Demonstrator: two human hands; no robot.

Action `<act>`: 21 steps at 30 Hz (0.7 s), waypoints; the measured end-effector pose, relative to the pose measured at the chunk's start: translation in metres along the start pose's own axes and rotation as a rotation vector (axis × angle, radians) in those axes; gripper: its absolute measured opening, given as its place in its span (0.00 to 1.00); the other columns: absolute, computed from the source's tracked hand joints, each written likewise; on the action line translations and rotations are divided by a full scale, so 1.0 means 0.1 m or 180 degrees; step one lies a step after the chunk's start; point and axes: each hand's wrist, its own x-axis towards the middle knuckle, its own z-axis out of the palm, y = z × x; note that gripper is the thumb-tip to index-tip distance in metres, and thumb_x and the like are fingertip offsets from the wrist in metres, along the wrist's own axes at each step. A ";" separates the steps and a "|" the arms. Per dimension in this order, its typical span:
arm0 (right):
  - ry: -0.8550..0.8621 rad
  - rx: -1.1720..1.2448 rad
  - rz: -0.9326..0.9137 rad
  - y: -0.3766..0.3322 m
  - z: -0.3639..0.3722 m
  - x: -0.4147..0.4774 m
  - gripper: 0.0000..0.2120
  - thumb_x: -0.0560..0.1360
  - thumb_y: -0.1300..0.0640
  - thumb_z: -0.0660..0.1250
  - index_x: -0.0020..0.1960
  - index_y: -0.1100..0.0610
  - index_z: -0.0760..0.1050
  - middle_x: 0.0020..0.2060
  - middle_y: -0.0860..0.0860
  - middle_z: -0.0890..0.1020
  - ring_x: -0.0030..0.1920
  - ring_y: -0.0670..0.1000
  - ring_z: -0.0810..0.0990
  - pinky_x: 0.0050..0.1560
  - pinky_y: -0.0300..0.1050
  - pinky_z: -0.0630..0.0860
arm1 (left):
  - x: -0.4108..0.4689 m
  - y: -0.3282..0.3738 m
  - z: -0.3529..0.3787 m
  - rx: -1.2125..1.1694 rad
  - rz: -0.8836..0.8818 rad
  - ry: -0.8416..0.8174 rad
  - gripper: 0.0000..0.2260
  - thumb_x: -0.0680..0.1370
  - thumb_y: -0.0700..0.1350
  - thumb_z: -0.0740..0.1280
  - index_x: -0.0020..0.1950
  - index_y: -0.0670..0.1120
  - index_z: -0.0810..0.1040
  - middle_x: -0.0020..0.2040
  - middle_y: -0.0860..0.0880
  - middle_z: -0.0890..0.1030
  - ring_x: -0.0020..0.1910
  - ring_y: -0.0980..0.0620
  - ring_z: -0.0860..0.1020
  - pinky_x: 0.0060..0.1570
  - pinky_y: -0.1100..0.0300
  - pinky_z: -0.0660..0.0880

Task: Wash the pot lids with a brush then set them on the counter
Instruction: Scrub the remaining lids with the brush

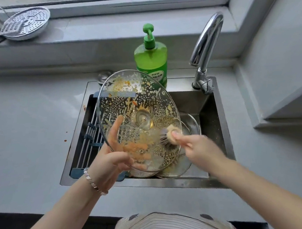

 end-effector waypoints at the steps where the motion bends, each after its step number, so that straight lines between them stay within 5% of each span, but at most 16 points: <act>1: -0.0173 0.0035 -0.0292 -0.12 0.09 -0.07 0.21 0.80 0.58 0.58 0.66 0.36 0.67 0.48 0.49 0.82 0.42 0.50 0.77 0.46 0.47 0.75 | 0.03 0.00 0.00 0.0004 -0.0001 0.0015 0.48 0.58 0.26 0.59 0.68 0.69 0.62 0.59 0.32 0.76 0.47 0.34 0.81 0.37 0.43 0.80; 4: -0.0499 -0.0088 -0.0706 -0.27 0.15 -0.20 0.20 0.80 0.57 0.57 0.67 0.37 0.67 0.42 0.49 0.78 0.39 0.48 0.73 0.44 0.47 0.74 | 0.03 -0.02 -0.03 -0.0134 -0.0026 0.0018 0.48 0.58 0.25 0.57 0.68 0.67 0.65 0.67 0.36 0.71 0.50 0.36 0.81 0.35 0.44 0.80; 8: -0.0220 -0.0075 0.0046 0.08 0.06 -0.05 0.16 0.80 0.53 0.57 0.64 0.37 0.71 0.48 0.49 0.83 0.41 0.49 0.78 0.40 0.41 0.72 | 0.03 -0.03 -0.05 -0.0201 -0.0112 0.0002 0.48 0.60 0.24 0.57 0.69 0.67 0.62 0.51 0.36 0.82 0.47 0.34 0.81 0.37 0.41 0.79; 12: -0.0712 0.0105 -0.0718 -0.14 0.27 -0.35 0.18 0.80 0.53 0.56 0.65 0.34 0.68 0.38 0.44 0.76 0.38 0.46 0.73 0.39 0.38 0.68 | 0.02 -0.02 -0.09 -0.0229 -0.0149 0.0077 0.47 0.59 0.23 0.57 0.68 0.64 0.66 0.59 0.35 0.76 0.49 0.35 0.81 0.32 0.43 0.80; 16: -0.0235 -0.0252 0.0282 0.38 0.02 -0.07 0.15 0.80 0.52 0.57 0.62 0.35 0.72 0.40 0.43 0.79 0.42 0.51 0.78 0.41 0.41 0.71 | -0.02 0.01 -0.11 -0.0133 -0.0360 -0.0002 0.45 0.59 0.26 0.58 0.68 0.64 0.66 0.53 0.30 0.79 0.46 0.29 0.79 0.32 0.44 0.80; 21: -0.0616 -0.0638 -0.0485 0.17 0.07 -0.12 0.22 0.80 0.57 0.57 0.68 0.36 0.64 0.39 0.45 0.73 0.38 0.44 0.70 0.40 0.40 0.68 | -0.02 -0.01 -0.16 -0.0349 -0.0519 -0.0024 0.43 0.59 0.26 0.57 0.67 0.61 0.69 0.56 0.30 0.78 0.50 0.29 0.79 0.30 0.46 0.79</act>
